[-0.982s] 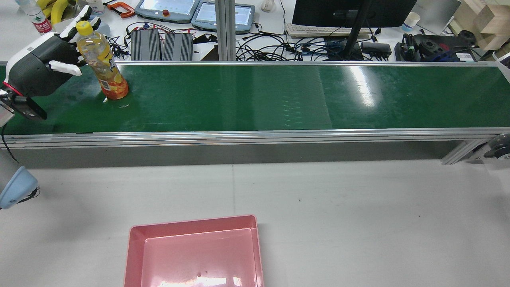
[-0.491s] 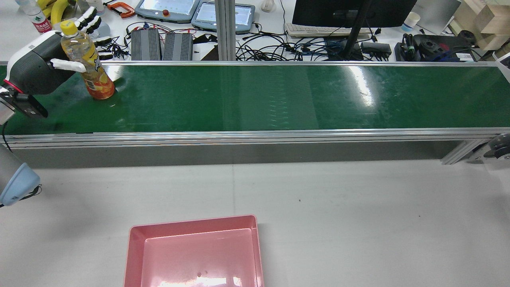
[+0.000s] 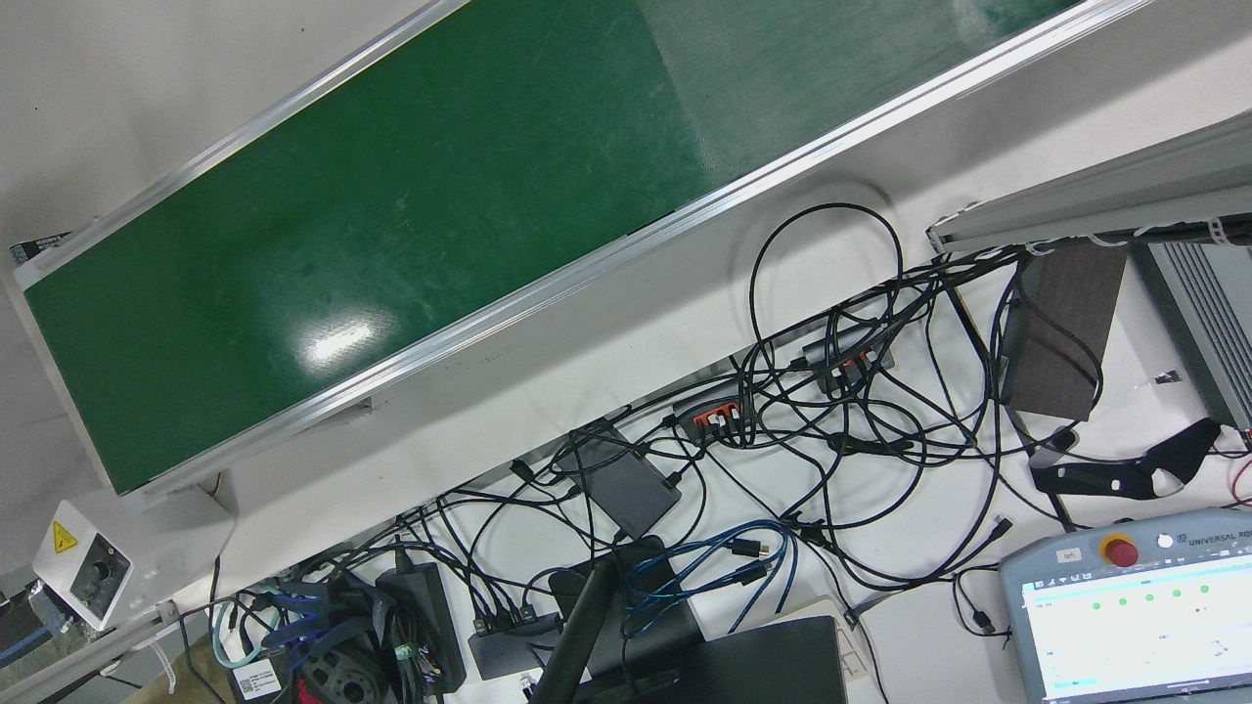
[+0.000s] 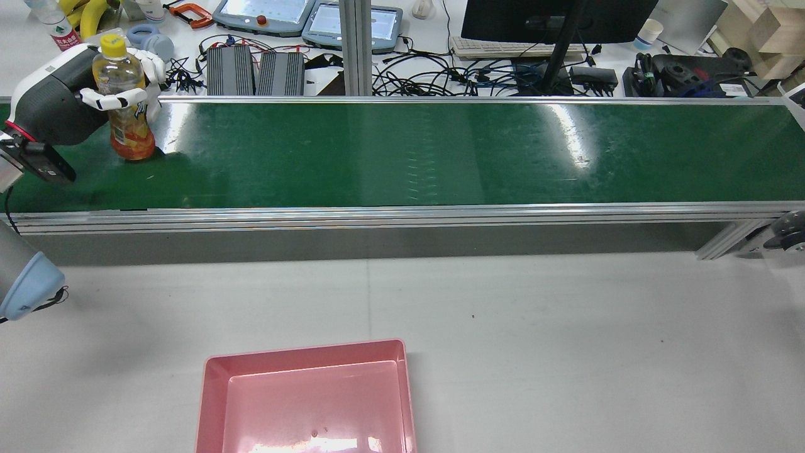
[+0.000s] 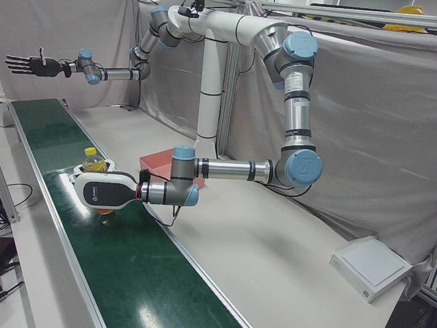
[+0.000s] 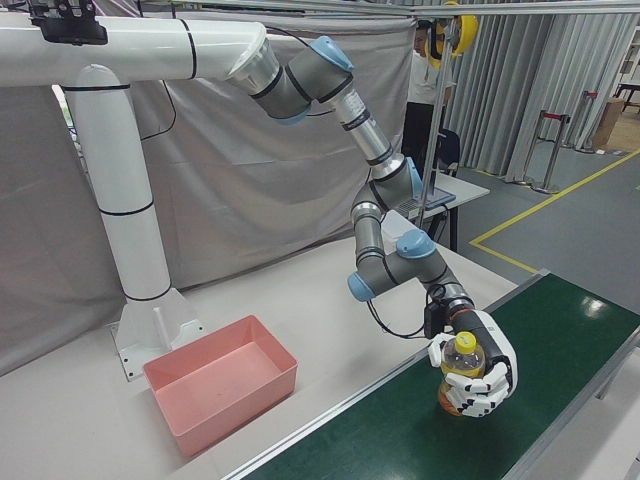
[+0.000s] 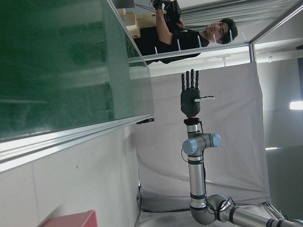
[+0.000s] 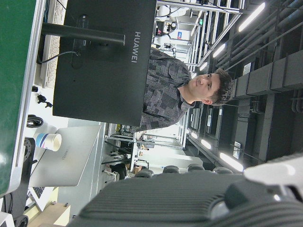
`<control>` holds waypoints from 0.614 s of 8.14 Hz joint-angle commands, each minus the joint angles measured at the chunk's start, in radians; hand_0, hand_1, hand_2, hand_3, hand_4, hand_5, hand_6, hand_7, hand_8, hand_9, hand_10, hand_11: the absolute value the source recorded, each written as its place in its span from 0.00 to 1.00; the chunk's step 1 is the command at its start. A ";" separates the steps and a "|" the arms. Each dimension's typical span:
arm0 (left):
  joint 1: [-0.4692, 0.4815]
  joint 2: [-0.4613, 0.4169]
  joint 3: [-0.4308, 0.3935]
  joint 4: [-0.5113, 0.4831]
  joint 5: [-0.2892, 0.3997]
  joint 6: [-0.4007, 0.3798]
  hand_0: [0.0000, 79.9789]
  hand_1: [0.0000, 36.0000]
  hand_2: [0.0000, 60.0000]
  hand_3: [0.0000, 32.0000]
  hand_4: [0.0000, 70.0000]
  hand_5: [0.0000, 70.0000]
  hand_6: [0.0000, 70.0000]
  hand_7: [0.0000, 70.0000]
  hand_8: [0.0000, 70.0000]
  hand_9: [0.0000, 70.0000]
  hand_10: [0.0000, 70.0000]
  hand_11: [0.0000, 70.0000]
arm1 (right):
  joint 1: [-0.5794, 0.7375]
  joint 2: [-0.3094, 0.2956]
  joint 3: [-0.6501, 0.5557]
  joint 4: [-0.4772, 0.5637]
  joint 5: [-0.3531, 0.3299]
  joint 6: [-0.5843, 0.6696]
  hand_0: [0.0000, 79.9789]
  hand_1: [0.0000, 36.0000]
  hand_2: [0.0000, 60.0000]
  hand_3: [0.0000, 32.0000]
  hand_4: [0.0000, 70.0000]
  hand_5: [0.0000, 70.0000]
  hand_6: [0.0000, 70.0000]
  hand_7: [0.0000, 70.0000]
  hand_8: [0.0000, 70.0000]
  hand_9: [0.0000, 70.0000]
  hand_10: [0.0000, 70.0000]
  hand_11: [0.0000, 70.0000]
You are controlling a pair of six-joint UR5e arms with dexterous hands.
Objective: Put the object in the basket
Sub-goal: 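Close the left hand around the orange-labelled bottle on the belt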
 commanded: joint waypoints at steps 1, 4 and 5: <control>0.002 -0.002 -0.111 0.078 0.004 -0.006 0.57 0.39 1.00 0.00 1.00 1.00 1.00 1.00 1.00 1.00 1.00 1.00 | 0.000 0.000 0.000 0.000 -0.001 -0.001 0.00 0.00 0.00 0.00 0.00 0.00 0.00 0.00 0.00 0.00 0.00 0.00; 0.046 0.014 -0.264 0.129 0.072 -0.010 0.58 0.39 1.00 0.00 1.00 1.00 1.00 1.00 1.00 1.00 1.00 1.00 | 0.000 0.001 0.000 0.000 -0.001 0.001 0.00 0.00 0.00 0.00 0.00 0.00 0.00 0.00 0.00 0.00 0.00 0.00; 0.100 0.032 -0.350 0.156 0.072 -0.010 0.57 0.39 1.00 0.00 1.00 1.00 1.00 1.00 1.00 1.00 1.00 1.00 | 0.000 0.000 0.000 0.000 -0.001 0.001 0.00 0.00 0.00 0.00 0.00 0.00 0.00 0.00 0.00 0.00 0.00 0.00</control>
